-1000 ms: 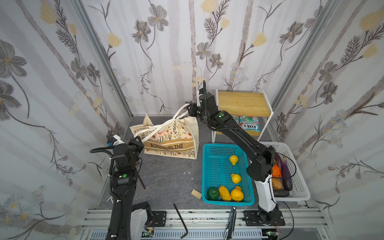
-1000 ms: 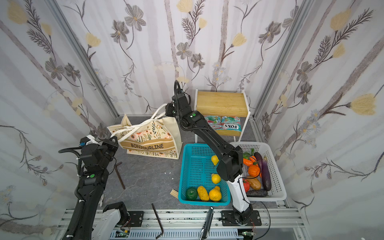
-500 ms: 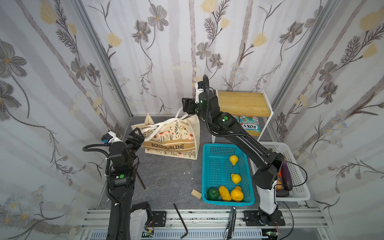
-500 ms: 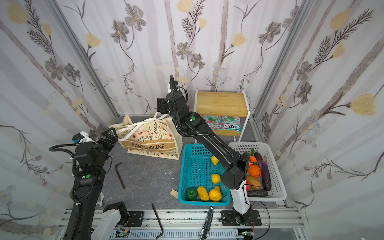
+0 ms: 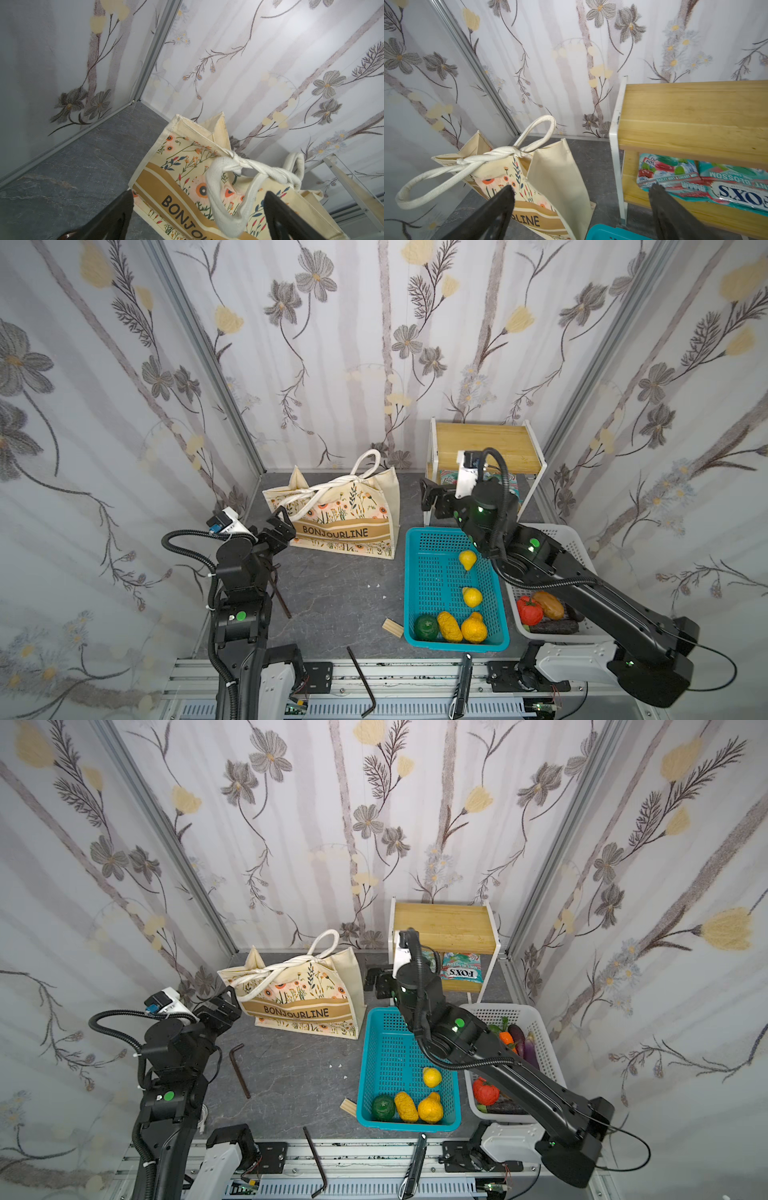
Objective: Place the food into the grocery bag and tie it
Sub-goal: 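Open both grippers to release the handles and draw back from the bag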
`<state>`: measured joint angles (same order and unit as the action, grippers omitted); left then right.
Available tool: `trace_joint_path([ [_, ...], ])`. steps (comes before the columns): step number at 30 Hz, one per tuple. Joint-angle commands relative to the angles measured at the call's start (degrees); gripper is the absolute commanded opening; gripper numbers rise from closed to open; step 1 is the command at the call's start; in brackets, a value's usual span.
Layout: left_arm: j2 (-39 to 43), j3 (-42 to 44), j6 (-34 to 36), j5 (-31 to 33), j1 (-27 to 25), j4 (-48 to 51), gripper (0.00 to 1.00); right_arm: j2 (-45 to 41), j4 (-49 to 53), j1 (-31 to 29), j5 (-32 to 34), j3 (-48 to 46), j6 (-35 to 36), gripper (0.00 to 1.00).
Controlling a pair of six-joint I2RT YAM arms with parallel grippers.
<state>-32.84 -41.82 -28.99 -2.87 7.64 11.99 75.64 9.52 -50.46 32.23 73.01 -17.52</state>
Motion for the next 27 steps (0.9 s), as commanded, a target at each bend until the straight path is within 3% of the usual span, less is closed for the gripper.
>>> trace_joint_path([
  [1,3.22,1.3,2.71,3.2,-0.76,4.41,1.0,-7.34,-5.13,2.08,4.78,-9.09,-0.17,1.0],
  [6,6.06,6.49,4.09,-0.22,-2.12,4.18,1.0,-20.19,-5.1,12.97,3.49,-26.65,-5.74,1.0],
  [10,5.84,9.94,7.02,1.89,-3.68,1.49,1.0,-28.04,-11.81,19.65,3.63,-41.48,-5.65,1.0],
  [16,6.01,13.1,4.24,3.67,-7.34,-0.9,1.0,-33.68,-19.59,26.79,2.37,-52.56,-5.54,1.0],
  [22,5.09,16.0,3.79,21.44,-22.39,-3.75,1.0,-28.42,-22.24,32.02,1.12,-53.94,-5.97,1.0],
  [27,-2.62,22.62,-1.47,40.71,-39.01,-18.33,1.0,-22.07,-29.96,32.94,3.79,-54.53,-0.37,1.0],
])
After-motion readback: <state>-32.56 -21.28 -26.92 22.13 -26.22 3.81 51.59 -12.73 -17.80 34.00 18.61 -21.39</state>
